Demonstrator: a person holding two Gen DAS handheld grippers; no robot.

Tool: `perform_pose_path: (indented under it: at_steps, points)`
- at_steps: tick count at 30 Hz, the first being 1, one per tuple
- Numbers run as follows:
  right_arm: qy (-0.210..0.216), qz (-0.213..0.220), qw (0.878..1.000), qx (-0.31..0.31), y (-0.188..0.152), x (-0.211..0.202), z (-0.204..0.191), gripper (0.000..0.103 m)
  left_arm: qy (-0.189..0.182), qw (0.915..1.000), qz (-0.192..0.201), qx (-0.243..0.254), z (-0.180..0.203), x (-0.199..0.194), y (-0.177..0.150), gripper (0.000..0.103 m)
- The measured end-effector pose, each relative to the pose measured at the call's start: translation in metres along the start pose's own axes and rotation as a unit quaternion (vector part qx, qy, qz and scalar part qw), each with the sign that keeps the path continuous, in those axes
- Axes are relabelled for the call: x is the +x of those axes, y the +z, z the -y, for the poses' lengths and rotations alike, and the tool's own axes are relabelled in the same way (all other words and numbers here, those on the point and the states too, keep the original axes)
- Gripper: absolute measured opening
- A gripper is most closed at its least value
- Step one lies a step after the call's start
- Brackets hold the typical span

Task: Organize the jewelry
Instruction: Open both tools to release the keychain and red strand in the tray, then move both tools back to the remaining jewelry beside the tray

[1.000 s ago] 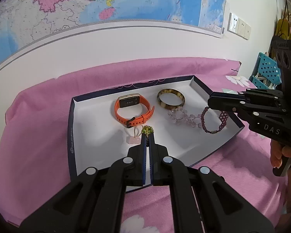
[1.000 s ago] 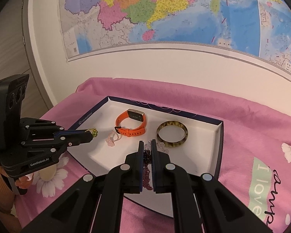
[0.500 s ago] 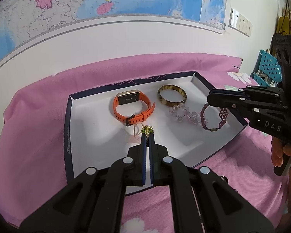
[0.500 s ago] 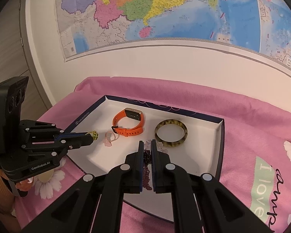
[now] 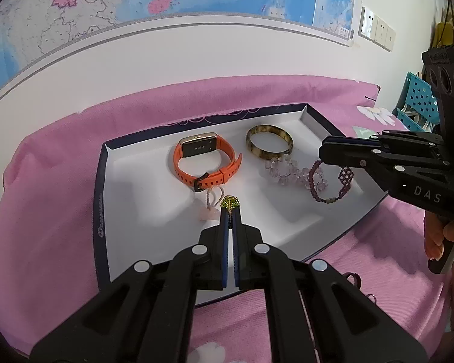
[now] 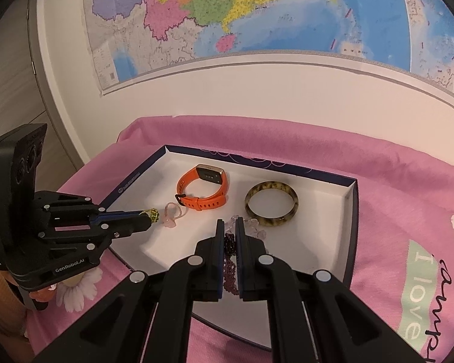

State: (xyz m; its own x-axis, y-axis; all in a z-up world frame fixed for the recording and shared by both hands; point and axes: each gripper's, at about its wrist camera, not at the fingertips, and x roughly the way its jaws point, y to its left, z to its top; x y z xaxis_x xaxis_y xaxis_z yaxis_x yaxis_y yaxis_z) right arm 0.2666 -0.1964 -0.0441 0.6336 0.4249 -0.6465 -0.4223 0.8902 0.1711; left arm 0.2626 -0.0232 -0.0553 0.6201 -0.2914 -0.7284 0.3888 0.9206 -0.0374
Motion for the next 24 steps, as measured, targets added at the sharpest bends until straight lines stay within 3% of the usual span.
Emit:
perform_pose_path:
  at_steps: [15, 18, 24]
  points:
    - [-0.016, -0.027, 0.999, 0.018, -0.001, 0.021, 0.008, 0.010, 0.007, 0.9998, -0.017, -0.008, -0.002, 0.012, -0.002, 0.005]
    - [-0.029, -0.023, 0.999, 0.023, -0.002, 0.021, 0.012, 0.014, 0.012, 0.9998, -0.007, -0.011, -0.003, 0.005, -0.003, 0.015]
    - [-0.039, -0.001, 0.999, 0.021, -0.002, 0.000, 0.011, 0.022, 0.003, 0.9997, 0.023, -0.004, 0.001, -0.023, -0.008, 0.022]
